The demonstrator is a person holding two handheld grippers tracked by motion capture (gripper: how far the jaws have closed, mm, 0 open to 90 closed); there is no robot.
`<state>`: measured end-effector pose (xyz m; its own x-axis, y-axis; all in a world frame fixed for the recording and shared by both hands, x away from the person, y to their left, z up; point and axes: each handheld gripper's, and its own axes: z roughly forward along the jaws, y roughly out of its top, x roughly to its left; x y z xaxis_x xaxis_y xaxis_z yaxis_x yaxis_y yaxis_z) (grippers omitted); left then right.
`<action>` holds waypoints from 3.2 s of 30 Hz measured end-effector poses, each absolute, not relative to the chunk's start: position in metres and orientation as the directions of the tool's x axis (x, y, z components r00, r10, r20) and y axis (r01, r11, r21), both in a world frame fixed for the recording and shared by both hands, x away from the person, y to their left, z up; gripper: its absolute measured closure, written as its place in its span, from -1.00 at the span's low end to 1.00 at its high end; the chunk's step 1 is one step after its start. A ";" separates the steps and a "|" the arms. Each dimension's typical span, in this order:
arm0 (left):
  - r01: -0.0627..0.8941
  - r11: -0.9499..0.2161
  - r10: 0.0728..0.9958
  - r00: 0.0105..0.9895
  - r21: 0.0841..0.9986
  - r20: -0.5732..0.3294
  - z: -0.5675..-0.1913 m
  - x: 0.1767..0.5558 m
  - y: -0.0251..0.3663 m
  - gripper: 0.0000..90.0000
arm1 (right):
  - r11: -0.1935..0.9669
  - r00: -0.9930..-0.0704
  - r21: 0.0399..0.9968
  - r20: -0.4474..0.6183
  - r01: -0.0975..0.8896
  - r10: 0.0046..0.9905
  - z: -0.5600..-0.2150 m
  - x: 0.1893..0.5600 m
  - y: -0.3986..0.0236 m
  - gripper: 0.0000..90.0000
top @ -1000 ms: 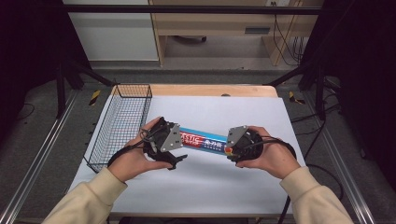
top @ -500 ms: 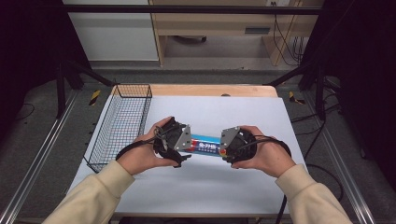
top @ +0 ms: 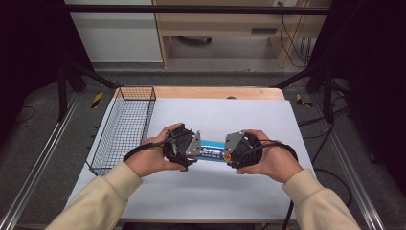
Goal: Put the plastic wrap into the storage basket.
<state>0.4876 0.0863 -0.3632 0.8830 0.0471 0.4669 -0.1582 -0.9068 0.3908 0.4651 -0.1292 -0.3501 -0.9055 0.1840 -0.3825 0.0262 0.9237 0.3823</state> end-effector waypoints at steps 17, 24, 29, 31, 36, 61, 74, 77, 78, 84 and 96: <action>-0.158 -0.921 0.025 0.888 0.356 0.460 -0.365 0.489 0.086 -0.42 | 0.926 -0.905 0.378 -0.390 0.013 0.171 -0.349 0.465 -0.124 -0.29; -0.160 -0.922 0.021 0.889 0.353 0.456 -0.366 0.489 0.087 -0.41 | 0.926 -0.906 0.378 -0.388 0.010 0.169 -0.348 0.464 -0.123 -0.30; -0.165 -0.923 0.015 0.888 0.348 0.460 -0.366 0.488 0.088 -0.40 | 0.926 -0.905 0.378 -0.391 0.008 0.167 -0.348 0.464 -0.122 -0.30; -0.166 -0.924 0.014 0.887 0.346 0.461 -0.366 0.488 0.088 -0.40 | 0.925 -0.906 0.379 -0.391 0.005 0.165 -0.348 0.464 -0.122 -0.30; -0.169 -0.926 0.009 0.885 0.339 0.466 -0.367 0.488 0.087 -0.40 | 0.926 -0.905 0.377 -0.392 0.002 0.161 -0.347 0.464 -0.121 -0.29; -0.158 -0.921 0.023 0.891 0.357 0.453 -0.370 0.473 0.083 -0.34 | 0.930 -0.919 0.366 -0.372 -0.018 0.129 -0.354 0.465 -0.127 -0.48; -0.103 -0.926 0.080 0.886 0.363 0.457 -0.377 0.474 0.102 -0.33 | 0.936 -0.879 0.347 -0.427 0.055 0.210 -0.359 0.461 -0.180 -0.84; -0.087 -0.931 0.093 0.882 0.355 0.461 -0.375 0.473 0.109 -0.33 | 0.930 -0.870 0.356 -0.424 0.095 0.251 -0.362 0.459 -0.196 -0.85; -0.080 -0.933 0.098 0.881 0.350 0.463 -0.374 0.472 0.111 -0.33 | 0.922 -0.862 0.367 -0.421 0.121 0.281 -0.364 0.458 -0.200 -0.84; -0.010 -0.927 0.180 0.865 0.374 0.469 -0.368 0.474 0.124 -0.33 | 0.836 -0.761 0.479 -0.427 0.267 0.488 -0.380 0.458 -0.212 -0.67; 0.137 -0.875 0.367 0.813 0.464 0.452 -0.346 0.489 0.135 -0.33 | 0.494 -0.458 0.701 -0.262 0.514 0.849 -0.433 0.485 -0.207 -0.71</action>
